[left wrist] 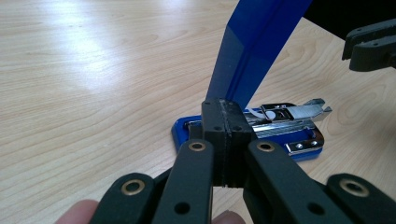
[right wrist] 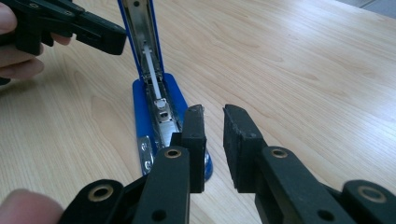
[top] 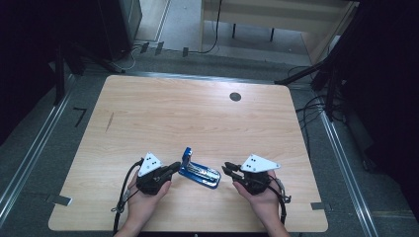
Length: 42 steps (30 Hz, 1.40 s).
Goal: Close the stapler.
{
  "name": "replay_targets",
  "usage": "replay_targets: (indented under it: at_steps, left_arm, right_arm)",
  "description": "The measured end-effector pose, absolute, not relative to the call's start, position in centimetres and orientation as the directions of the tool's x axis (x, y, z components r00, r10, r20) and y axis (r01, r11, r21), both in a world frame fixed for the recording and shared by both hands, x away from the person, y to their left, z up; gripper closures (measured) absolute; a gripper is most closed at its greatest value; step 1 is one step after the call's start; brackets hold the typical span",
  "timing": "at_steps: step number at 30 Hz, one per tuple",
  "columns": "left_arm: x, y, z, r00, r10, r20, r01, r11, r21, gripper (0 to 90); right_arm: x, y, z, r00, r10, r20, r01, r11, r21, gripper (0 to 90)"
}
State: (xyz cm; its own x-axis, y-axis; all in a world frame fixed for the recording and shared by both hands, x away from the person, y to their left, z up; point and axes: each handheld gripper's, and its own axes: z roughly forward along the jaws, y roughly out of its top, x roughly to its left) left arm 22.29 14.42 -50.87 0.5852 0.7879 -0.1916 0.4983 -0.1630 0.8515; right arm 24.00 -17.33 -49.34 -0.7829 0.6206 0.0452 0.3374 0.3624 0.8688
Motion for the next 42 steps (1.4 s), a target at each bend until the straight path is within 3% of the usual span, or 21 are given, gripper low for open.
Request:
replay_targets:
  at_steps: [26, 42]
  left_arm:
    - [21.9, 12.1, -52.7, 0.653, 0.746, -0.131, 0.494, -0.288, 0.82, 90.0]
    - [22.0, 10.1, -53.2, 0.673, 0.734, -0.093, 0.469, -0.327, 0.82, 90.0]
  right_arm:
    - [24.2, -18.8, -48.5, -0.759, 0.648, 0.061, 0.342, 0.317, 0.884, 79.4]
    - [24.5, -15.8, -45.7, -0.801, 0.597, 0.035, 0.294, 0.342, 0.893, 81.6]
